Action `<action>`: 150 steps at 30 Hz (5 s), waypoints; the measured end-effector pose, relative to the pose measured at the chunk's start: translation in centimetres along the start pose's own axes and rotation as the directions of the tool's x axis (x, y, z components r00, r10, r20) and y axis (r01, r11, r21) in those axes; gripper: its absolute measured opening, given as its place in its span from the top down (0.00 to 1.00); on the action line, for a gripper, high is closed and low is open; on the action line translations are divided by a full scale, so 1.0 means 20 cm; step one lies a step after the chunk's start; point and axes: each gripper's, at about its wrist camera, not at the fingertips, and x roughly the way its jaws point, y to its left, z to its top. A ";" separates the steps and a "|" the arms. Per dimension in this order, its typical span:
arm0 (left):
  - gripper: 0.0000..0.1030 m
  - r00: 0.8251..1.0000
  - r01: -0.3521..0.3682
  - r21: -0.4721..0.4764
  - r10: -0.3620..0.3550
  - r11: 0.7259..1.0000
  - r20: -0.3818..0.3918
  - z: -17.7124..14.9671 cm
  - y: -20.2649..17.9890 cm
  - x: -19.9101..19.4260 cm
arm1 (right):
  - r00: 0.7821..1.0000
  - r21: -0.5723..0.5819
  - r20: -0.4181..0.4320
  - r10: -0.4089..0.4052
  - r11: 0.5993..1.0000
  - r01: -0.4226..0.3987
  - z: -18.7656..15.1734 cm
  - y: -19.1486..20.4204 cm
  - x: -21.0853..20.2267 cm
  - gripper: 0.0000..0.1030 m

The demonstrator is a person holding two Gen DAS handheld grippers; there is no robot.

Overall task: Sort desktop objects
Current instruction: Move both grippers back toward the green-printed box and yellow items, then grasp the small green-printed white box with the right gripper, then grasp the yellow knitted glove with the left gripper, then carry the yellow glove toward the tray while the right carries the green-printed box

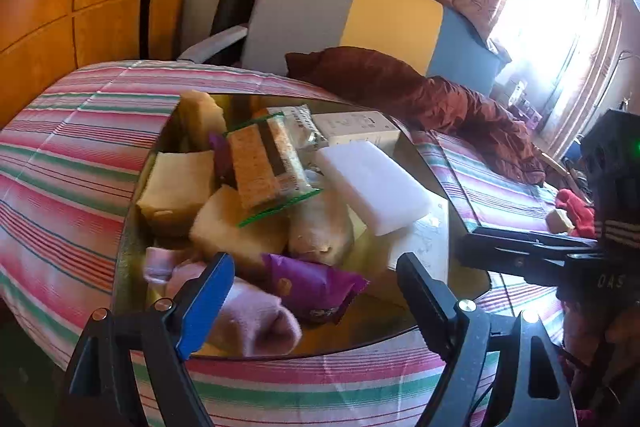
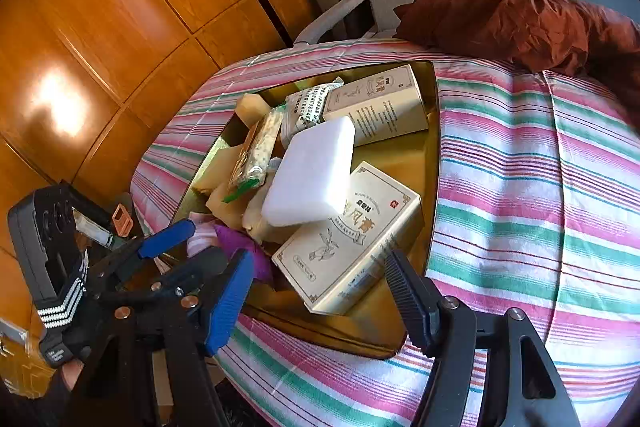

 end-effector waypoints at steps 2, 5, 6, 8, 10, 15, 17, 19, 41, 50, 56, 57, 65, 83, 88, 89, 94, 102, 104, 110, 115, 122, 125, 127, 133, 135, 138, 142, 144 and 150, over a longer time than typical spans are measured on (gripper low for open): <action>0.18 1.000 -0.002 -0.005 0.002 1.000 0.008 0.00 0.01 -0.02 | 1.000 0.003 0.000 -0.006 1.000 0.006 -0.02 -0.01 -0.01 0.32; 0.18 1.000 0.006 -0.025 -0.005 1.000 0.025 0.01 0.02 -0.05 | 1.000 0.008 0.000 -0.025 1.000 0.025 -0.04 -0.02 -0.02 0.31; 0.18 1.000 0.012 -0.031 -0.011 0.999 0.024 0.02 0.02 -0.06 | 1.000 0.012 0.001 -0.030 0.999 0.030 -0.05 -0.03 -0.02 0.31; 0.18 1.000 0.018 -0.036 -0.018 0.999 0.018 0.03 0.02 -0.06 | 0.999 0.022 0.004 -0.039 0.999 0.039 -0.07 -0.05 -0.04 0.30; 0.19 1.000 0.023 -0.042 -0.022 0.999 0.013 0.03 0.03 -0.06 | 0.999 0.033 0.009 -0.046 0.998 0.045 -0.08 -0.07 -0.06 0.30; 0.20 0.999 0.032 -0.062 -0.031 0.998 0.010 0.04 0.03 -0.05 | 0.995 0.048 0.033 -0.090 0.995 0.088 -0.13 -0.12 -0.15 0.19; 0.20 0.999 0.048 -0.060 -0.047 0.997 0.016 0.05 0.03 -0.06 | 0.993 0.046 0.034 -0.115 0.993 0.113 -0.15 -0.14 -0.19 0.19; 0.20 0.998 0.065 -0.031 -0.065 0.997 0.022 0.07 0.01 -0.07 | 0.989 0.048 0.035 -0.147 0.988 0.145 -0.18 -0.18 -0.24 0.19; 0.19 0.959 0.284 0.267 -0.272 0.921 -0.083 0.24 -0.68 0.06 | 0.844 0.515 -0.099 -0.527 0.698 0.497 -0.65 -1.18 -1.04 0.19; 0.19 0.925 0.379 0.335 -0.340 0.863 -0.171 0.23 -0.95 0.13 | 0.775 0.381 -0.219 -0.593 0.679 0.628 -0.55 -1.44 -1.03 0.07; 0.19 0.904 0.423 0.359 -0.362 0.832 -0.226 0.22 -1.10 0.21 | 0.768 0.272 -0.285 -0.574 0.720 0.639 -0.51 -1.56 -0.95 0.03; 0.19 0.902 0.427 0.365 -0.362 0.828 -0.234 0.22 -1.13 0.23 | 0.762 0.264 -0.295 -0.577 0.717 0.645 -0.51 -1.59 -0.93 0.03; 0.19 0.869 0.480 0.392 -0.363 0.785 -0.337 0.20 -1.40 0.42 | 0.791 0.250 -0.307 -0.529 0.757 0.603 -0.51 -1.67 -0.89 0.20; 0.19 0.775 0.612 0.482 -0.354 0.627 -0.524 0.01 -2.09 0.82 | 0.804 0.621 -0.067 -0.591 0.606 0.497 -0.63 -1.80 -1.21 0.29; 0.19 0.737 0.652 0.451 -0.371 0.609 -0.565 -0.05 -2.23 0.91 | 0.786 0.677 -0.026 -0.618 0.567 0.469 -0.67 -1.84 -1.27 0.29; 0.19 0.736 0.654 0.452 -0.371 0.607 -0.566 -0.06 -2.26 0.92 | 0.787 0.687 -0.027 -0.617 0.560 0.463 -0.68 -1.84 -1.28 0.29; 0.20 0.734 0.656 0.465 -0.359 0.595 -0.576 -0.10 -2.39 1.00 | 0.775 0.682 -0.031 -0.631 0.554 0.478 -0.66 -1.87 -1.27 0.29; 0.27 0.776 0.603 0.516 -0.298 0.608 -0.556 -0.17 -2.49 1.11 | 0.767 0.670 -0.023 -0.642 0.559 0.488 -0.66 -1.87 -1.28 0.29; 0.27 0.799 0.580 0.558 -0.280 0.593 -0.532 -0.21 -2.50 1.10 | 0.769 0.670 -0.016 -0.640 0.563 0.483 -0.66 -1.87 -1.29 0.29; 0.56 0.821 0.541 0.551 -0.256 0.635 -0.511 -0.17 -2.45 1.09 | 0.773 0.641 -0.022 -0.634 0.584 0.497 -0.63 -1.85 -1.25 0.29; 0.60 0.836 0.513 0.542 -0.245 0.666 -0.491 -0.15 -2.34 1.06 | 0.771 0.609 -0.018 -0.637 0.605 0.514 -0.60 -1.82 -1.23 0.29; 0.60 0.872 0.436 0.494 -0.218 0.752 -0.438 -0.10 -2.08 1.00 | 0.786 0.506 0.042 -0.616 0.692 0.515 -0.54 -1.72 -1.18 0.29; 0.60 0.894 0.389 0.483 -0.195 0.784 -0.404 -0.07 -1.95 0.95 | 0.793 0.429 0.043 -0.608 0.728 0.535 -0.51 -1.67 -1.13 0.29; 0.60 0.907 0.365 0.478 -0.188 0.799 -0.377 -0.06 -1.87 0.90 | 0.798 0.386 0.038 -0.601 0.746 0.543 -0.50 -1.63 -1.09 0.29; 0.60 0.938 0.309 0.460 -0.188 0.832 -0.290 0.00 -1.68 0.73 | 0.799 0.335 0.006 -0.601 0.754 0.564 -0.50 -1.62 -1.03 0.29; 0.60 0.949 0.288 0.463 -0.183 0.838 -0.258 0.02 -1.62 0.67 | 0.798 0.325 -0.010 -0.602 0.753 0.572 -0.50 -1.61 -1.01 0.29; 0.60 0.959 0.263 0.451 -0.179 0.853 -0.220 0.05 -1.53 0.58 | 0.805 0.309 -0.027 -0.593 0.761 0.571 -0.50 -1.59 -0.98 0.29; 0.60 0.972 0.223 0.434 -0.163 0.873 -0.171 0.09 -1.40 0.47 | 0.808 0.308 -0.037 -0.589 0.762 0.569 -0.49 -1.57 -0.96 0.29; 0.60 0.977 0.203 0.437 -0.151 0.876 -0.151 0.10 -1.35 0.43 | 0.805 0.306 -0.023 -0.593 0.762 0.571 -0.47 -1.52 -0.96 0.29; 0.60 0.986 0.165 0.400 -0.137 0.901 -0.098 0.14 -1.19 0.31 | 0.822 0.232 0.037 -0.568 0.805 0.545 -0.34 -1.30 -0.94 0.29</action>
